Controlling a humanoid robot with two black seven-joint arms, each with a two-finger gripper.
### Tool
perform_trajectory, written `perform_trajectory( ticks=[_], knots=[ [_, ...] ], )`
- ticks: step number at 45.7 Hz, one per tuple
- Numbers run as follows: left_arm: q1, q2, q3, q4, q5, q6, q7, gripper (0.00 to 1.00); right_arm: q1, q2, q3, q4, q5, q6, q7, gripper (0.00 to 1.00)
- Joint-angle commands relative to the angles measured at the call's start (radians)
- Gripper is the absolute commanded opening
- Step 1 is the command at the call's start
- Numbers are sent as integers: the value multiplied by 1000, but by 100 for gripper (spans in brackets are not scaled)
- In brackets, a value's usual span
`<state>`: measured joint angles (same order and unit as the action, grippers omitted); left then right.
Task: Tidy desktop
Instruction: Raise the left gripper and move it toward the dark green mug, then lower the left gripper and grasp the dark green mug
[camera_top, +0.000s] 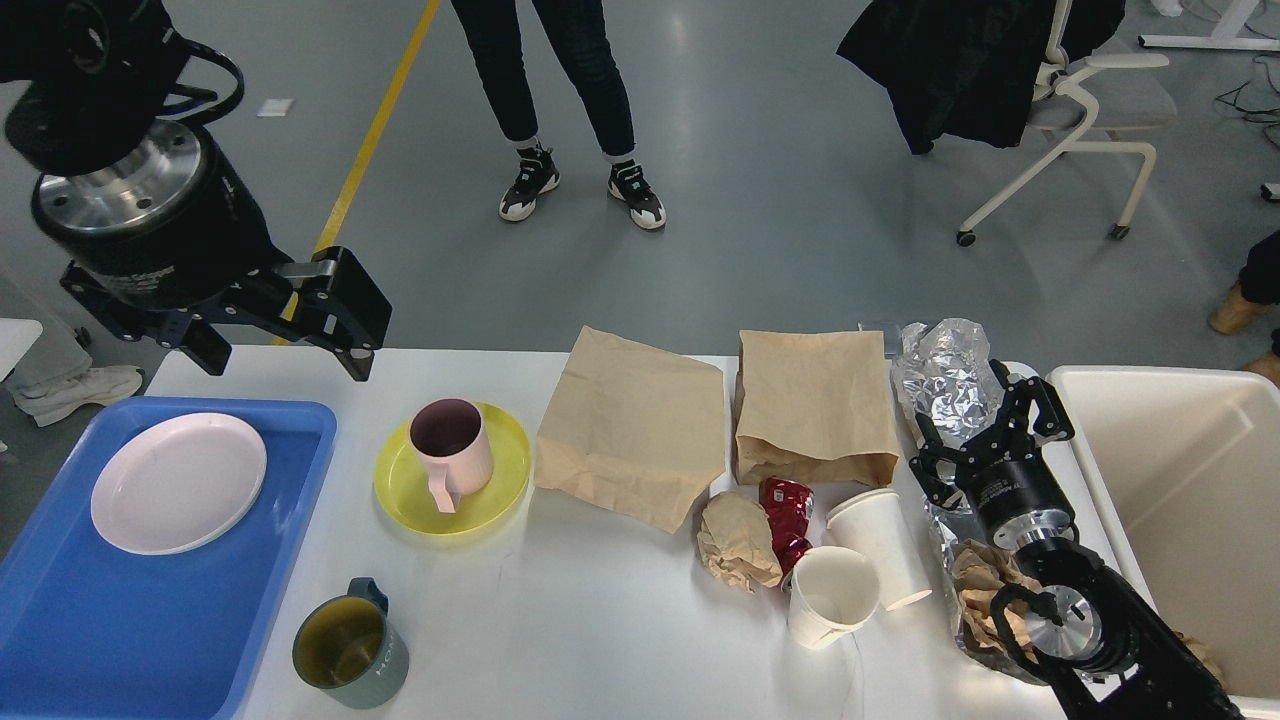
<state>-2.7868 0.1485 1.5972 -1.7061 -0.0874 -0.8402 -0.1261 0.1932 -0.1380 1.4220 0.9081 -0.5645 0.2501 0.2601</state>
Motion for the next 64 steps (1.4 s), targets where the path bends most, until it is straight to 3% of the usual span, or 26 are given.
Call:
perform_trajectory(
  ticks=[1, 7, 25, 33, 37, 43, 46, 60, 64],
  knots=[
    [-117, -40, 75, -60, -52, -19, -1, 98, 0, 0, 0, 0, 0, 0, 1, 100],
    [-114, -56, 81, -58, -55, -94, -4, 98, 0, 0, 0, 0, 0, 0, 1, 100],
    [-42, -33, 76, -53, -61, -76, -4, 98, 0, 0, 0, 0, 0, 1, -1, 100],
    [228, 8, 43, -6, -57, -48, 10, 97, 0, 0, 0, 0, 0, 1, 1, 100],
    [366, 39, 24, 3, -48, 25, 14, 97, 0, 0, 0, 0, 0, 0, 1, 100],
    [585, 104, -8, 6, -32, 286, 19, 97, 0, 0, 0, 0, 0, 0, 1, 100],
    [657, 138, -28, 8, -8, 375, 17, 97, 0, 0, 0, 0, 0, 0, 1, 100],
    [953, 232, -120, 43, 126, 593, 17, 95, 0, 0, 0, 0, 0, 0, 1, 100],
    [1018, 223, -120, 59, 126, 621, 19, 95, 0, 0, 0, 0, 0, 0, -1, 100]
  ],
)
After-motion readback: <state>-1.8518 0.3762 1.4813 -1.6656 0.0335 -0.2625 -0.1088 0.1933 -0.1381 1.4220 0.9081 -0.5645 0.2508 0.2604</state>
